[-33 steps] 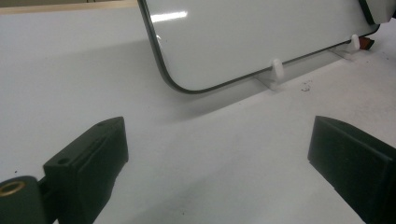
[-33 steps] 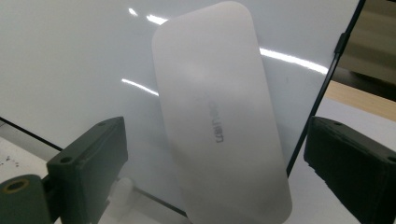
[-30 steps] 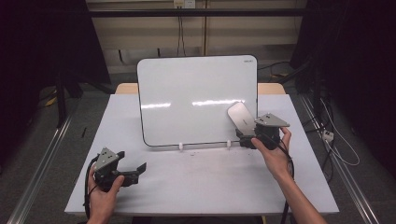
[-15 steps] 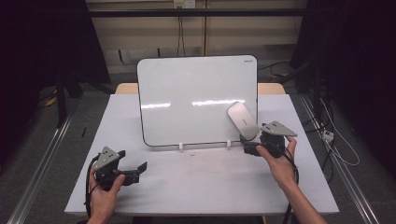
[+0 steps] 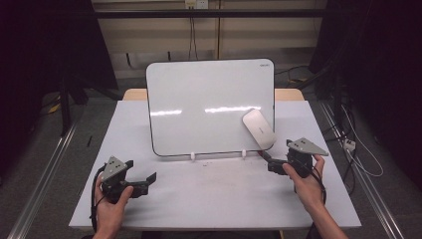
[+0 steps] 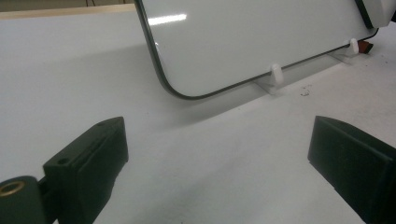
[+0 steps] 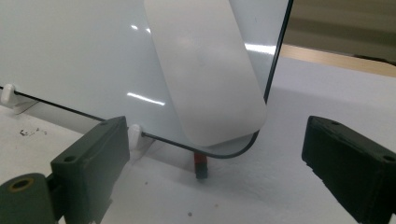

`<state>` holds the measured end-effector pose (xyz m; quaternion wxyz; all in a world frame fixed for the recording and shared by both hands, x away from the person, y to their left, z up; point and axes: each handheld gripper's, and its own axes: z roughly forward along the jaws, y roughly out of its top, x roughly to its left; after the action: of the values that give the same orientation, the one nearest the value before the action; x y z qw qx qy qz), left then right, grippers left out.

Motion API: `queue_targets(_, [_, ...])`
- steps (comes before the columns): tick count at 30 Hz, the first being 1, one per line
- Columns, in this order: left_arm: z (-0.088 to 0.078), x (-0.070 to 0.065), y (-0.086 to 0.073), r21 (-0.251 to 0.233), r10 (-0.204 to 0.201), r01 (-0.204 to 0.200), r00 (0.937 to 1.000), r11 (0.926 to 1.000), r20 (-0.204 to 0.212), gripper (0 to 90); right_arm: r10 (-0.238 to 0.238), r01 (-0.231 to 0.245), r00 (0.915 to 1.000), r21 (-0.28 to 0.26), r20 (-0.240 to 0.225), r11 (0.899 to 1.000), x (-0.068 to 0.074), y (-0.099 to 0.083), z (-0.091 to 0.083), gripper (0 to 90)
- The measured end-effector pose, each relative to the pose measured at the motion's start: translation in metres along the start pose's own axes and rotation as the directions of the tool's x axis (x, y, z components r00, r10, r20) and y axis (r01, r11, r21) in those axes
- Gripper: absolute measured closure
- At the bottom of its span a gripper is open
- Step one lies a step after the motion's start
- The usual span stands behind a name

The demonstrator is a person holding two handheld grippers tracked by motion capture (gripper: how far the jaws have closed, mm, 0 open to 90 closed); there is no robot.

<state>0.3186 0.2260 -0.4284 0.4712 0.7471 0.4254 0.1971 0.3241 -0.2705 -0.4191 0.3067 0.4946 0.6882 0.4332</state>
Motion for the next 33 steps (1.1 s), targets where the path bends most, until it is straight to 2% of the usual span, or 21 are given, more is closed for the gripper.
queue_targets(10, [-0.001, 0.001, 0.000, -0.001, 0.000, 0.000, 1.0000, 1.0000, -0.006, 4.9, 0.023, -0.023, 0.9996, -0.007, 0.017, 1.000, -0.002, -0.012, -0.012, 7.7])
queue_targets(17, [-0.001, 0.001, 0.000, -0.006, -0.004, 0.004, 1.0000, 1.0000, -0.007, 4.9, 0.016, -0.016, 0.9996, -0.003, 0.022, 1.000, 0.000, -0.020, -0.018, 8.1])
queue_targets(20, [-0.003, 0.000, 0.000, -0.009, 0.008, -0.008, 0.9999, 0.9999, -0.007, 5.2, 0.038, -0.038, 0.9991, 0.001, 0.017, 0.999, 0.001, -0.027, -0.019, 8.4])
queue_targets(29, [-0.003, 0.001, 0.000, -0.011, 0.004, -0.004, 0.9999, 0.9999, -0.014, 5.2, 0.019, -0.020, 0.9994, 0.013, 0.028, 1.000, 0.002, -0.037, -0.027, 8.6])
queue_targets(31, [-0.003, 0.001, 0.000, -0.013, -0.007, 0.006, 0.9999, 0.9999, -0.016, 5.2, 0.027, -0.027, 0.9993, 0.007, 0.027, 1.000, 0.002, -0.041, -0.028, 8.5])
queue_targets(33, [-0.003, 0.001, 0.000, -0.012, 0.001, -0.001, 0.9999, 0.9999, -0.017, 5.2, 0.032, -0.032, 0.9990, 0.004, 0.032, 0.999, 0.002, -0.043, -0.028, 8.7])
